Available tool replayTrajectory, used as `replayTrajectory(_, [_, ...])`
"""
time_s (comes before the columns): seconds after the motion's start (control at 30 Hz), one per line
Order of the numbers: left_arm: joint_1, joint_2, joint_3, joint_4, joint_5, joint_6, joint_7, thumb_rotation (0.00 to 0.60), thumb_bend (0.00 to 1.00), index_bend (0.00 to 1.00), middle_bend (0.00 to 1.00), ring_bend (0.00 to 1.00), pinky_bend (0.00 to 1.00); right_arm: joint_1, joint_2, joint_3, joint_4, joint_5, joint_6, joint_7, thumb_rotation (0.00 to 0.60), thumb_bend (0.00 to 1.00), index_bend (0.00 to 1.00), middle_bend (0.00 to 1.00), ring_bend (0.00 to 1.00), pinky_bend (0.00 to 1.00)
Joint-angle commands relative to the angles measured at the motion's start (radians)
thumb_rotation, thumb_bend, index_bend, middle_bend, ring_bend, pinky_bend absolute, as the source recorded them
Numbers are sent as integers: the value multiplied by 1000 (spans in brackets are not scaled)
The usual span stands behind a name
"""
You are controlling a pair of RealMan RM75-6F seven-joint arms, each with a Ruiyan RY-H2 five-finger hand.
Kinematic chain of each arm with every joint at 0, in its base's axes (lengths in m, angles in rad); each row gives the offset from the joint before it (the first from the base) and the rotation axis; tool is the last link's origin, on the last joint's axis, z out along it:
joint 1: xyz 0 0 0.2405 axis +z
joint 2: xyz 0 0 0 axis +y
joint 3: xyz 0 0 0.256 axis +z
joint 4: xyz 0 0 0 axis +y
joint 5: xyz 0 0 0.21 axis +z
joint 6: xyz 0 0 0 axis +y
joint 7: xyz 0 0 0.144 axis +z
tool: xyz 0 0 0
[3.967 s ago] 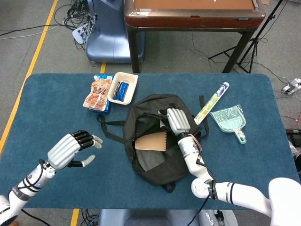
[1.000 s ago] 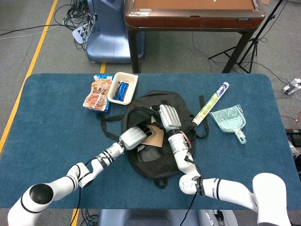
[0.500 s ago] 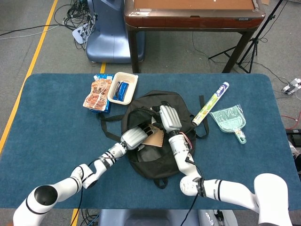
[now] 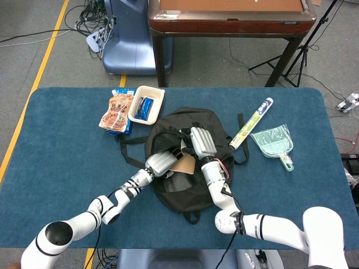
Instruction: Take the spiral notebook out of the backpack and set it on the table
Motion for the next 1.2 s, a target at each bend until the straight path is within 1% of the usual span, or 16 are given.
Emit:
replayTrajectory(0.03, [-1, -8, -4, 17, -7, -3, 5, 600, 250, 106, 89, 123, 237, 0, -2, -1, 4, 1, -4, 4, 600, 809, 716, 582, 376, 150])
replayTrajectory(0.17, [-3, -15, -6, 35, -13, -7, 4, 600, 250, 121, 89, 123, 237, 1, -6, -1, 12, 0, -11, 11, 600, 809, 716, 582, 376, 150])
replayTrajectory(0.33, [-4, -26, -4, 63, -11, 2, -8, 600, 250, 173, 89, 129, 237, 2, -9, 1, 20, -3, -13, 17, 600, 809, 716, 582, 376, 150])
replayTrajectory(0.47, [-3, -38, 3, 89, -5, 10, -29, 600, 250, 202, 102, 162, 237, 2, -7, 11, 20, -3, -8, 23, 600, 809, 716, 582, 376, 150])
replayTrajectory(0.63, [-2, -56, 10, 131, 8, 36, -72, 600, 257, 233, 150, 221, 257, 0, -1, 14, 17, 5, -6, 20, 600, 809, 716, 582, 376, 157])
replayTrajectory(0.8, [-2, -70, 22, 175, 21, 52, -113, 600, 336, 264, 184, 263, 300, -1, 3, 18, 12, 7, -2, 17, 600, 809, 716, 582, 376, 164])
replayTrajectory(0.93, [-1, -76, 35, 202, 39, 83, -143, 600, 366, 297, 220, 303, 337, 0, 5, 25, 11, 19, -4, 17, 600, 809, 716, 582, 376, 164])
replayTrajectory(1.07, [-3, -90, 46, 237, 54, 110, -164, 600, 387, 350, 275, 353, 388, 2, 5, 33, 11, 34, -5, 19, 600, 809, 716, 582, 376, 164])
replayTrajectory(1.2, [-7, -105, 57, 276, 72, 145, -186, 600, 401, 423, 363, 430, 468, 1, 9, 40, 9, 49, -7, 20, 600, 809, 716, 582, 376, 164])
